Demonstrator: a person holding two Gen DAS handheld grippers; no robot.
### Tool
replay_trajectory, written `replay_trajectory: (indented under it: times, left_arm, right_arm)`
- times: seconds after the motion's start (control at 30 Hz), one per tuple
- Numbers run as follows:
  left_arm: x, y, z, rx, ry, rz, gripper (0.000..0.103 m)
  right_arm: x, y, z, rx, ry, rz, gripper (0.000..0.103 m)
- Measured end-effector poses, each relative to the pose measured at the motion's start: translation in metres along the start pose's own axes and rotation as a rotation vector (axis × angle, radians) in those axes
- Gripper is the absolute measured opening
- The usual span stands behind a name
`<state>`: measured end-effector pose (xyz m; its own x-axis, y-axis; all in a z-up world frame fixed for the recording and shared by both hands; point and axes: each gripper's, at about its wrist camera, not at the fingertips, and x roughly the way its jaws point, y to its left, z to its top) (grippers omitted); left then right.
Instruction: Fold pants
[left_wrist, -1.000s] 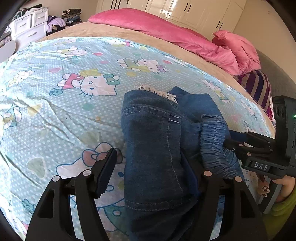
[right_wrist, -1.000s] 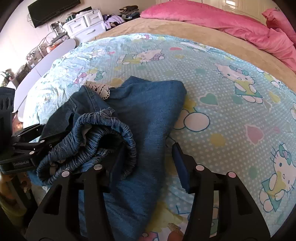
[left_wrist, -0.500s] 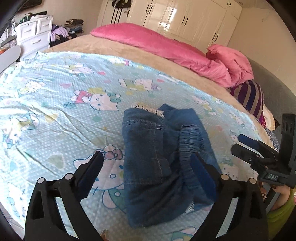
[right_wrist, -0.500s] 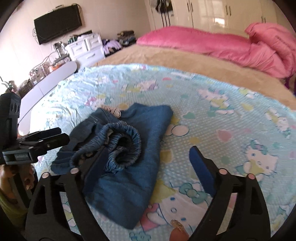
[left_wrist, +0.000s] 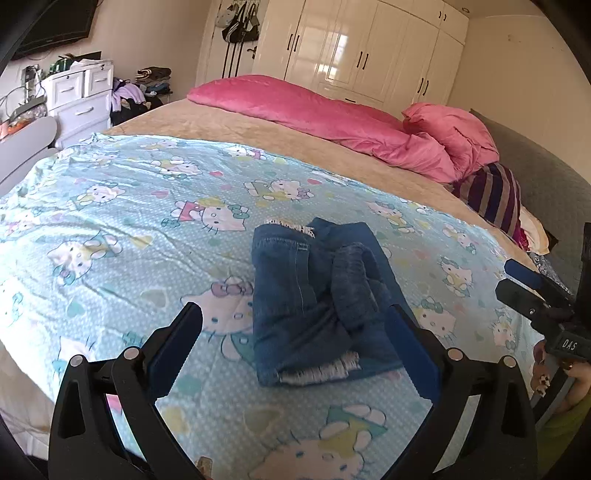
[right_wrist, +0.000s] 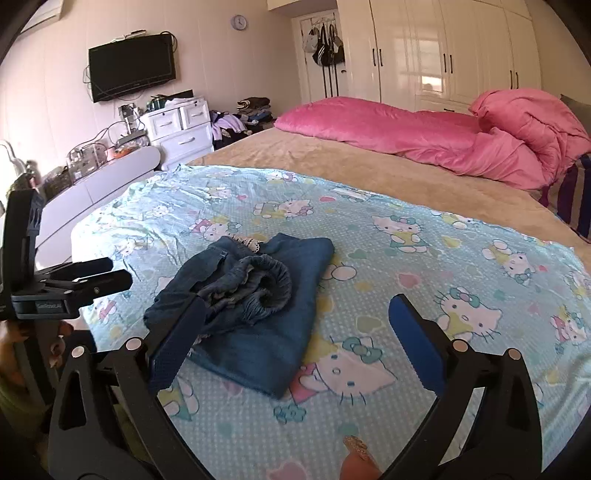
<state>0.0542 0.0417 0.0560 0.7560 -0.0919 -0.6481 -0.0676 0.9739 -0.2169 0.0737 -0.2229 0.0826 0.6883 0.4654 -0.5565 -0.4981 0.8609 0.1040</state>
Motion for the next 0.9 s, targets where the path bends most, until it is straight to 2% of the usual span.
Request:
replay_trajectory:
  times: [0.33,0.6,0.77,0.9]
  left_arm:
    - [-0.025,-0.013,-0.028,0.031,0.02,-0.007,0.098]
    - [-0.026,-0.015,-0.056,0.026,0.08,-0.01,0.098]
    - [-0.018,-0.013,-0.076,0.04,0.137,-0.004,0.098]
    - [-0.016,-0.012,-0.083,0.031,0.15,0.009,0.099]
  right_arm:
    - [-0.031,0.008,-0.021,0.022,-0.007,-0.003,0.094]
    - [-0.03,0.018,-0.05,0.02,0.078,-0.01,0.094]
    - [-0.022,0.025,-0.07,0.02,0.129,0.003,0.094]
    - [-0.018,0.028,-0.076,0.038,0.147,0.029,0.094]
